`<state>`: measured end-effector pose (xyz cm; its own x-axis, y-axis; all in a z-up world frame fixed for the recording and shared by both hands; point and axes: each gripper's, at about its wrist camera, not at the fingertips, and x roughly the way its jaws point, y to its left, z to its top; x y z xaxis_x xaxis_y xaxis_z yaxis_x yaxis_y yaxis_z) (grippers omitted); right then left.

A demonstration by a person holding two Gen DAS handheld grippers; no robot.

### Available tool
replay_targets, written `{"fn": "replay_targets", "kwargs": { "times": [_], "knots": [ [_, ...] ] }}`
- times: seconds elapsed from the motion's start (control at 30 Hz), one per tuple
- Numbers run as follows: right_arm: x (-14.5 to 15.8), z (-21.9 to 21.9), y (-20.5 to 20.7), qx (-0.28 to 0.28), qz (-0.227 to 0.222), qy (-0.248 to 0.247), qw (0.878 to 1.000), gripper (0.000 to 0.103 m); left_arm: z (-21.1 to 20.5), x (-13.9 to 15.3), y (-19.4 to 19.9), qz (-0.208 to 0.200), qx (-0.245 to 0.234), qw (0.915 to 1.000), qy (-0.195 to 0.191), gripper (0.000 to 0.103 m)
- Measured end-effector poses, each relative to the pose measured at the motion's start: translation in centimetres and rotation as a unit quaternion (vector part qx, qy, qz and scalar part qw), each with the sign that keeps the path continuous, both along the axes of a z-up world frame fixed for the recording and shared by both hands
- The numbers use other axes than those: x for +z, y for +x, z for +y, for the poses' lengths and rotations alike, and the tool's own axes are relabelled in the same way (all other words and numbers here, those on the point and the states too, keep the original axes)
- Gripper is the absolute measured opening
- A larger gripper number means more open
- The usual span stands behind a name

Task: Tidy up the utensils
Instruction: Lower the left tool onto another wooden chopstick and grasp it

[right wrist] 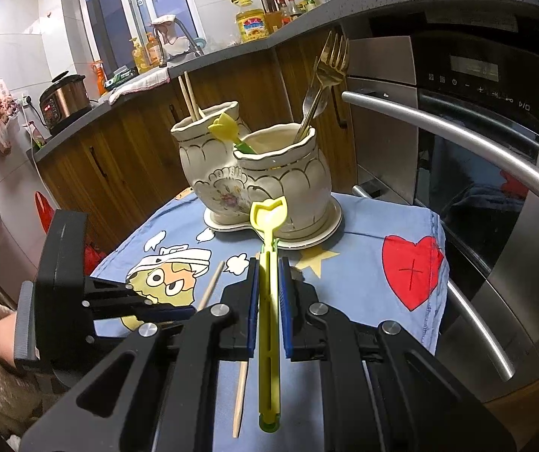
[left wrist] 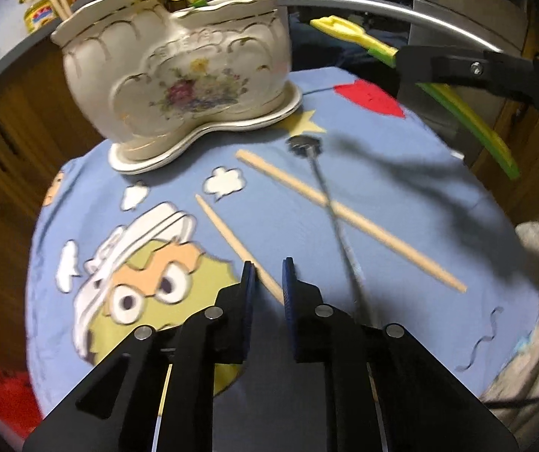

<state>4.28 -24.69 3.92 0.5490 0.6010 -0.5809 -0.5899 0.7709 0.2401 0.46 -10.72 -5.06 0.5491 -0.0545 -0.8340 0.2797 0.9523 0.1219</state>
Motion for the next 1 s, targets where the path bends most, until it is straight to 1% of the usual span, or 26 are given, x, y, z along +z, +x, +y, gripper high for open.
{"fn": "replay_targets", "kwargs": {
  "times": [0.1,0.17,0.2,0.23,0.27,0.33,0.37,0.4,0.43,0.47,0.53,0.57,0.63,0.7,0.8,0.87,0.9,0.93,0.97,1.0],
  "knots": [
    [0.0,0.1,0.0,0.002,-0.001,-0.001,1.000,0.010,1.7,0.1,0.0,0.001,0.013,0.9997,0.023,0.015],
    [0.0,0.1,-0.1,0.003,-0.001,-0.001,1.000,0.010,2.7,0.1,0.1,0.005,0.030,0.9993,0.024,0.015],
    [0.0,0.2,-0.1,0.003,0.000,-0.002,1.000,0.010,3.3,0.2,0.3,0.007,0.042,0.9989,0.018,0.015],
    [0.0,0.2,-0.1,0.004,0.000,-0.002,1.000,0.010,3.6,0.2,0.4,0.009,0.051,0.9986,0.012,0.020],
    [0.0,0.3,-0.1,0.004,0.000,-0.003,1.000,0.010,3.9,0.2,0.7,0.011,0.061,0.9981,0.003,0.028],
    [-0.1,0.5,-0.1,0.006,0.000,-0.004,1.000,0.010,4.2,0.1,1.2,0.010,0.072,0.9974,0.000,0.034],
    [-0.1,0.5,-0.1,0.008,0.000,-0.005,1.000,0.010,4.2,0.1,1.3,0.009,0.075,0.9972,-0.003,0.034],
    [-0.2,0.5,-0.1,0.009,0.000,-0.006,1.000,0.010,4.3,0.2,1.5,0.007,0.077,0.9970,-0.008,0.034],
    [-0.2,0.6,-0.1,0.009,0.000,-0.006,1.000,0.010,4.3,0.1,1.6,0.006,0.073,0.9972,-0.015,0.025],
    [-0.2,0.5,-0.1,0.010,0.000,-0.005,1.000,0.010,4.2,0.2,1.7,0.007,0.065,0.9976,-0.025,0.015],
    [-0.2,0.5,-0.1,0.010,0.000,-0.005,1.000,0.010,3.7,0.2,1.8,0.000,0.055,0.9984,-0.015,0.011],
    [-0.2,0.5,-0.1,0.010,0.000,-0.005,1.000,0.010,3.3,0.1,1.7,-0.004,0.041,0.9991,-0.013,0.010],
    [-0.2,0.5,-0.1,0.012,0.000,-0.005,1.000,0.010,2.5,0.1,1.3,-0.012,0.022,0.9997,-0.005,0.009],
    [-0.2,0.6,-0.1,0.013,-0.001,-0.005,1.000,0.010,1.7,0.3,0.8,-0.010,-0.010,0.9996,-0.025,0.007],
    [-0.2,0.6,-0.1,0.014,0.000,-0.004,1.000,0.010,0.0,0.5,0.0,-0.012,-0.038,0.9989,-0.023,0.007],
    [-0.2,0.6,-0.2,0.015,-0.001,-0.005,1.000,0.010,-0.1,0.6,0.0,-0.012,-0.033,0.9992,-0.020,0.007],
    [-0.2,0.6,-0.2,0.015,-0.001,-0.005,1.000,0.010,-0.3,0.6,0.2,-0.012,-0.027,0.9995,-0.009,0.007],
    [-0.2,0.7,-0.2,0.015,-0.001,-0.005,1.000,0.010,-0.3,0.5,0.3,-0.011,-0.024,0.9997,-0.001,0.009],
    [-0.2,0.7,-0.2,0.016,-0.002,-0.006,1.000,0.010,-0.3,0.4,0.4,-0.009,-0.020,0.9998,0.001,0.014],
    [-0.2,0.7,-0.3,0.017,-0.002,-0.006,1.000,0.010,-0.4,0.3,0.6,-0.007,-0.019,0.9998,-0.001,0.015]
  ]
}}
